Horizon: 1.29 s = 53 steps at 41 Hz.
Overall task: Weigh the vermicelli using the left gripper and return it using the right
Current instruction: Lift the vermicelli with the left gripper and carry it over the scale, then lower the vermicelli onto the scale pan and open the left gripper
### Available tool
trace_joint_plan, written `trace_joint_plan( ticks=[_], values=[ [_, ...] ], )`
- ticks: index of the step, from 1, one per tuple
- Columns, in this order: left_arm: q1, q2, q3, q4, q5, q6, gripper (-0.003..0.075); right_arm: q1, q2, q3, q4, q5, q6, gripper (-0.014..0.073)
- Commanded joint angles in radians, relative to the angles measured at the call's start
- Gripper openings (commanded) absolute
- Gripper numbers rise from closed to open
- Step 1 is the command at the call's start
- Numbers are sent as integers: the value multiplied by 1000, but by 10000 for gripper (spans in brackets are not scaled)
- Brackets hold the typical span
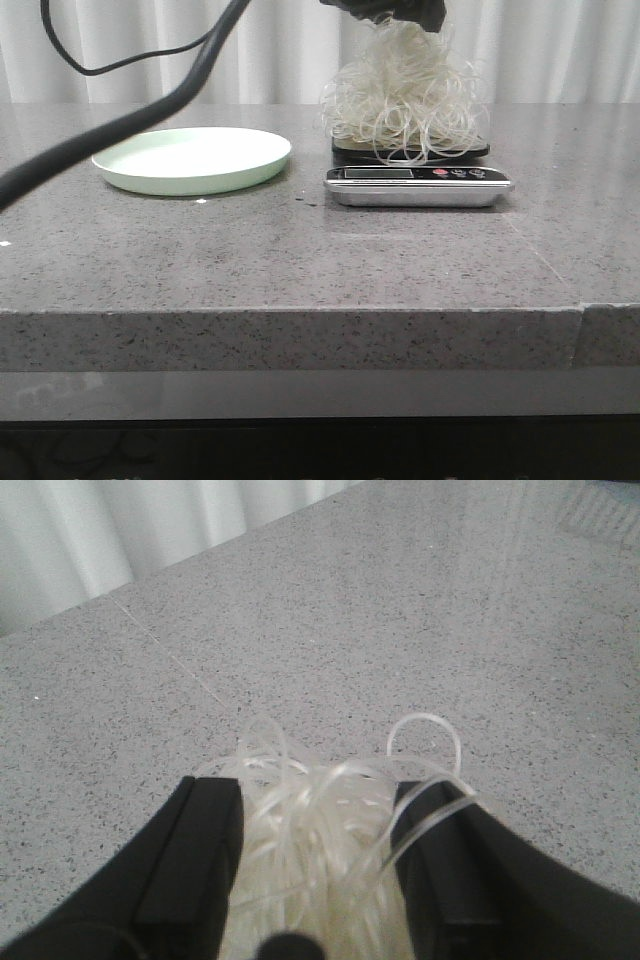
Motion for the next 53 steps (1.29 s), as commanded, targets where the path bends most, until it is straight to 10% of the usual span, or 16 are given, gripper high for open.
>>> trace_joint_plan(
  ticks=[1, 26, 53],
  values=[
    [-4, -116, -40, -8, -59, -2, 419, -4, 4, -24, -3, -53, -2, 535],
    [88, -540, -9, 10, 425, -53, 419, -4, 4, -24, -3, -55, -23, 535],
    [82, -1072, 663, 167, 473, -234, 419, -4, 4, -24, -2, -59, -29, 535]
  ],
)
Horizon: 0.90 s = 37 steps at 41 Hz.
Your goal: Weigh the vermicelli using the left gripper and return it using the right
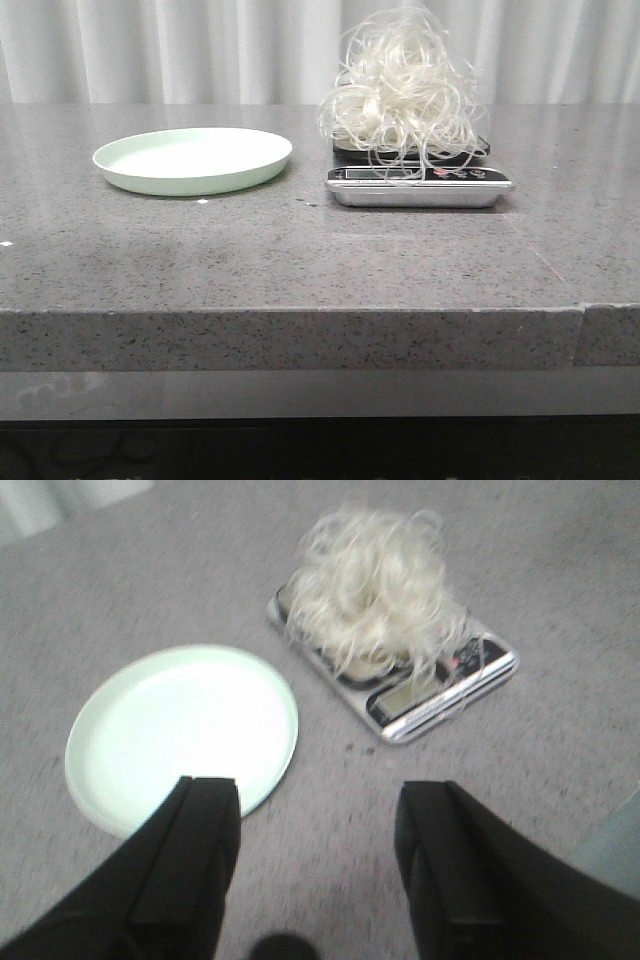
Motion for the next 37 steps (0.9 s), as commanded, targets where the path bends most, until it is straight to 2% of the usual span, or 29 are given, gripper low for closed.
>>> trace_joint_plan(
  ticks=[1, 9, 18, 30, 37],
  values=[
    [-6, -106, 54, 57, -63, -106, 419, -4, 4, -24, 2, -59, -24, 535],
    [-6, -265, 201, 71, -93, -114, 419, 0, 4, -24, 118, -84, -138, 535],
    [-6, -379, 274, 71, -132, -114, 419, 70, 55, -59, 283, -137, -301, 535],
    [-6, -383, 275, 71, -136, -114, 419, 208, 285, -236, 288, -148, -308, 535],
    [-6, -383, 275, 71, -138, -114, 419, 247, 451, -364, 288, -192, -308, 535]
  ],
)
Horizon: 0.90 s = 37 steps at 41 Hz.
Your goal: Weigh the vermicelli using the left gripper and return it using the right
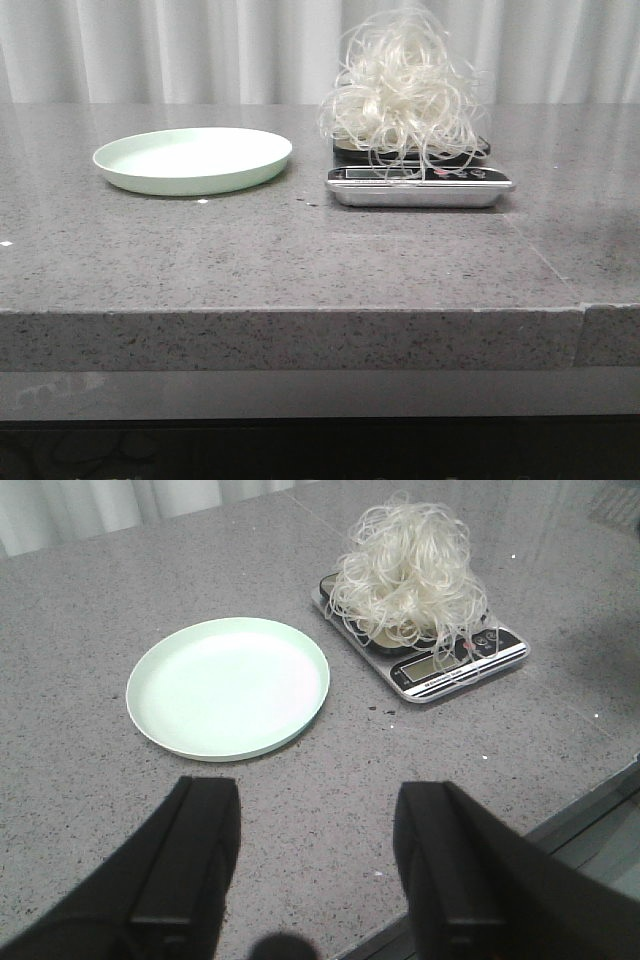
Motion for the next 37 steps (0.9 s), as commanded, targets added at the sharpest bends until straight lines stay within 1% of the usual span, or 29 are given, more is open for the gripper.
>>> trace_joint_plan(
  ticks=[1, 6, 22, 28, 34, 37],
  values=[
    [-6, 0, -26, 2, -76, -10, 419, 12, 73, -105, 17, -96, -9, 535],
    [-6, 0, -26, 2, -76, -10, 419, 14, 181, -197, 17, -120, -9, 535],
    [-6, 0, -26, 2, -76, -10, 419, 14, 519, -507, 17, -111, -9, 535],
    [-6, 0, -26, 2, -76, -10, 419, 14, 608, -566, 17, -75, -9, 535],
    [-6, 3, -26, 2, -76, -10, 419, 14, 662, -587, 15, -18, -9, 532],
    [-6, 3, -26, 2, -76, -10, 419, 14, 673, -588, 14, -3, -9, 491]
  ],
)
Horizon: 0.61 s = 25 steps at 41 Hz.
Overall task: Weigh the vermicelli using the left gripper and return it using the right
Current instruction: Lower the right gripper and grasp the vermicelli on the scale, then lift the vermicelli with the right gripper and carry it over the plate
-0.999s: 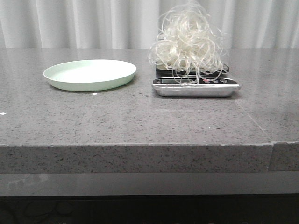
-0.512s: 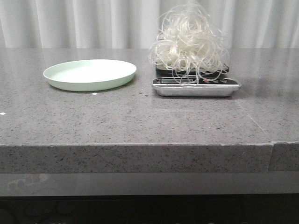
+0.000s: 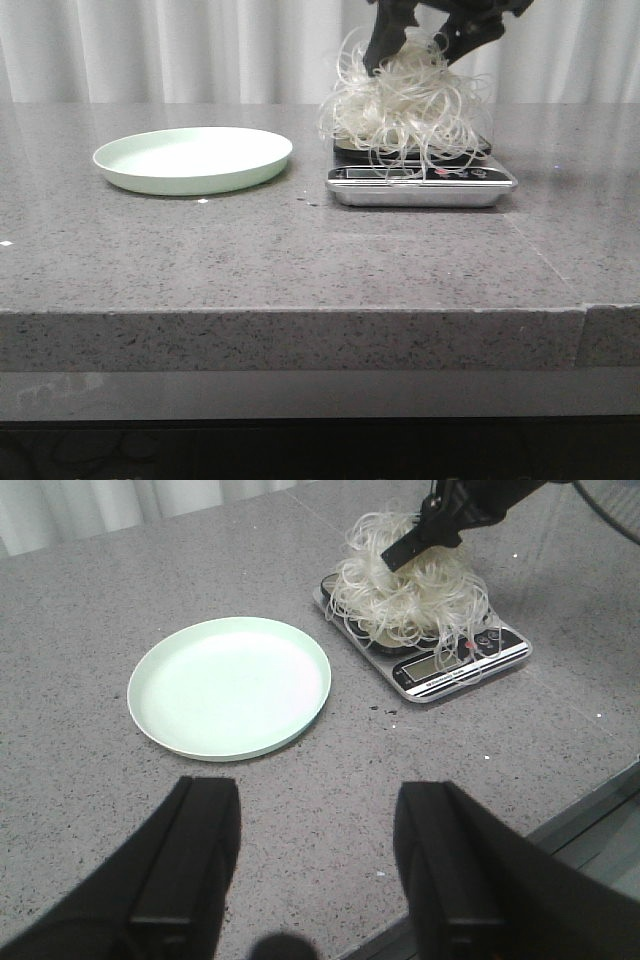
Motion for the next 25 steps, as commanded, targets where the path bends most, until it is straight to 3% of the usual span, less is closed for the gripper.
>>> trace_joint_plan(
  ticks=[1, 8, 11, 25],
  values=[
    [-6, 3, -26, 0, -75, -10, 419, 0, -35, -35, 5, 2, -7, 470],
    [-6, 3, -26, 4, -75, -8, 419, 0, -35, -37, 5, 12, -7, 258],
    [-6, 3, -26, 17, -75, -8, 419, 0, -38, -37, 5, 20, -7, 208],
    [-6, 3, -26, 34, -75, -8, 419, 4, -121, -41, 6, 33, -7, 167]
  ],
)
